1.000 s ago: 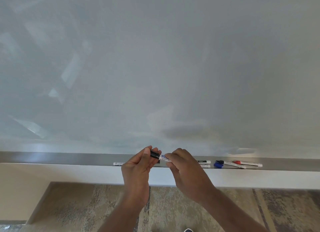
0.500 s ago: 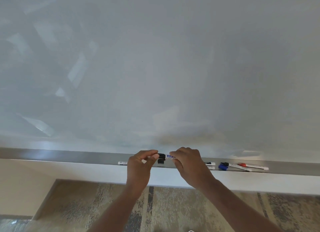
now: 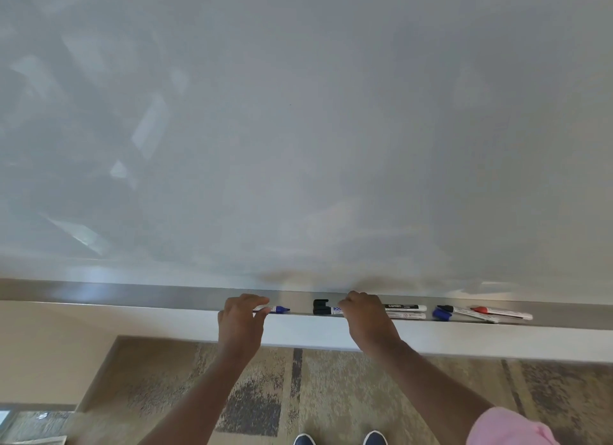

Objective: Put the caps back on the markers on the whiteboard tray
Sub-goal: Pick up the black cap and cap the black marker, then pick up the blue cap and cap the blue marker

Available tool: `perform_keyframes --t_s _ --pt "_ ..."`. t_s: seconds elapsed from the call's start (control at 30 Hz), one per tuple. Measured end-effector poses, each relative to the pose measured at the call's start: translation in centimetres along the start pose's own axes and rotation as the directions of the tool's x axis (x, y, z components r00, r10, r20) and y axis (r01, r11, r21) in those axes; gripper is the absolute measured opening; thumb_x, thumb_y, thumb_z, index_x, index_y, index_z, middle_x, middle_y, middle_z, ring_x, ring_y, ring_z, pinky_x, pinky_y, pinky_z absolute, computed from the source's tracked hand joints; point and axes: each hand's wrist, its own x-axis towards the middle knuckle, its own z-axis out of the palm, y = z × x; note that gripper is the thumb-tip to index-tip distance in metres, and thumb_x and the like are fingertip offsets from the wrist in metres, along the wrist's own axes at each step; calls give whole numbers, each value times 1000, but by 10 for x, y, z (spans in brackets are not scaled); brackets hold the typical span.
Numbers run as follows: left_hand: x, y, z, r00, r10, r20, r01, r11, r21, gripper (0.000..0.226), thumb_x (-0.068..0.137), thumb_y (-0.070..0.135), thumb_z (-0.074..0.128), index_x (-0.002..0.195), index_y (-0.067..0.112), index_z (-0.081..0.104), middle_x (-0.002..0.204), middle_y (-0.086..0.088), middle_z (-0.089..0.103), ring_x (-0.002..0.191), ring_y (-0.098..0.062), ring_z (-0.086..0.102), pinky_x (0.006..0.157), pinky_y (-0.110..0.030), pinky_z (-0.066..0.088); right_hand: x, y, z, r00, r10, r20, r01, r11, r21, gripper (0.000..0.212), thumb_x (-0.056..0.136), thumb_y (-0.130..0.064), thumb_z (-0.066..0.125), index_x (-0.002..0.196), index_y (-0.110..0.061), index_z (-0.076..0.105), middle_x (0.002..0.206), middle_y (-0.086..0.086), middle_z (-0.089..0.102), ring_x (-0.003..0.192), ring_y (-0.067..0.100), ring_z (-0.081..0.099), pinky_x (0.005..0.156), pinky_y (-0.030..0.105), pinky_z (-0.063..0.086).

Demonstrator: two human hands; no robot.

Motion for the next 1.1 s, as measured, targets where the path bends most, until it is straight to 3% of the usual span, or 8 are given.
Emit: perform_keyframes --t_s 0.13,0.27,0.47,0.73,0.93,1.1 --pt "2 -16 3 998 24 54 -30 994 108 24 95 16 77 117 22 80 125 4 77 127 -25 57 105 -46 40 1 0 12 999 31 -11 -31 999 -8 42 39 17 70 65 -16 67 62 1 58 64 26 62 66 36 50" --pt "5 -22 7 994 73 87 -86 983 164 29 94 16 77 123 21 78 132 3 74 132 -24 55 108 -45 39 8 3 25 996 66 56 -66 998 -12 48 63 14 60 98 -16 74 89 4 65 96 30 60 89 40 41" --pt "16 -24 7 983 131 131 -159 959 234 32 94 17 78 126 21 77 134 4 74 134 -23 57 109 -46 35 11 -1 26 994 27 106 -18 996 -87 55 76 8 60 121 -24 65 108 -1 65 112 26 52 97 43 32" --pt "25 -27 3 936 204 288 -312 860 405 38 98 26 71 136 29 70 141 10 69 134 -18 57 113 -46 28 7 -5 28 996 58 72 -49 991 -125 55 70 6 62 115 -27 66 110 -5 68 113 25 56 96 45 29" --pt "28 -26 7 932 265 248 -354 810 468 36 90 3 74 117 26 80 116 4 76 109 -23 69 100 -49 38 -6 -16 26 994 81 -77 -84 996 -38 53 66 2 73 110 -26 67 114 -7 67 111 21 59 93 45 38" --pt "31 -22 5 924 293 246 -376 813 445 32 91 1 73 110 25 81 108 4 73 98 -20 68 91 -42 37 -21 -39 31 992 14 -123 -13 1000 13 49 71 -4 75 114 -23 63 120 -3 65 112 21 56 94 46 42"
